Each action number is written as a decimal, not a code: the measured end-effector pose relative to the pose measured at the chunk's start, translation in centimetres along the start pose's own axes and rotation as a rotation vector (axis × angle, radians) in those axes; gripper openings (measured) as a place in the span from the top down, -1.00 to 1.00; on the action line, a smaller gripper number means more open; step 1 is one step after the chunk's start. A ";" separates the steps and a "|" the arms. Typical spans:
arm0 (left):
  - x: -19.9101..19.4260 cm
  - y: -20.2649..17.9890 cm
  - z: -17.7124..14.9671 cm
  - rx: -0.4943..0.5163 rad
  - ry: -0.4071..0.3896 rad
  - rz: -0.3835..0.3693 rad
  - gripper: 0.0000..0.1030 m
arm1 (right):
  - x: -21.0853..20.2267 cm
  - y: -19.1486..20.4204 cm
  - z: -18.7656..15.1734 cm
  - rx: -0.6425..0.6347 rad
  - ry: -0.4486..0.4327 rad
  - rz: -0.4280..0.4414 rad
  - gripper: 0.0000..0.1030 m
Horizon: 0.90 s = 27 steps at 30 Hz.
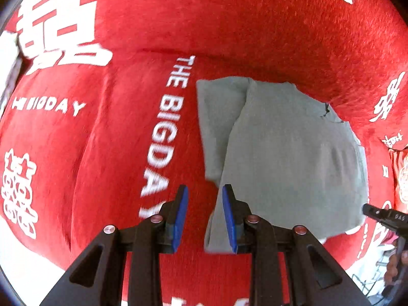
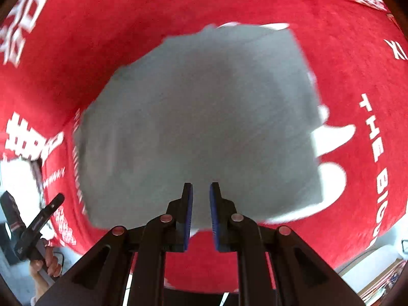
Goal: Fold small clothes
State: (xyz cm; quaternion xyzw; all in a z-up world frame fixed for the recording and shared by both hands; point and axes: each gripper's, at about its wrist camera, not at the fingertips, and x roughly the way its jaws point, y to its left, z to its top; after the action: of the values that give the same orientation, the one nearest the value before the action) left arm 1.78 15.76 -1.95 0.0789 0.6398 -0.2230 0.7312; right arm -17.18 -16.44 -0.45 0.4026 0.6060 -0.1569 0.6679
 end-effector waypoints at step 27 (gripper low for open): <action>-3.9 11.1 -6.2 -0.237 0.028 0.142 -0.98 | 8.6 15.1 -8.0 -0.224 0.270 0.128 -0.56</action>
State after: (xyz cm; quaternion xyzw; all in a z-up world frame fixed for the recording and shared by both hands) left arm 0.68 29.00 -1.14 0.0402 0.6648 -0.0924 0.7402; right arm -10.22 1.25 -2.77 0.3807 0.6770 0.0099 0.6298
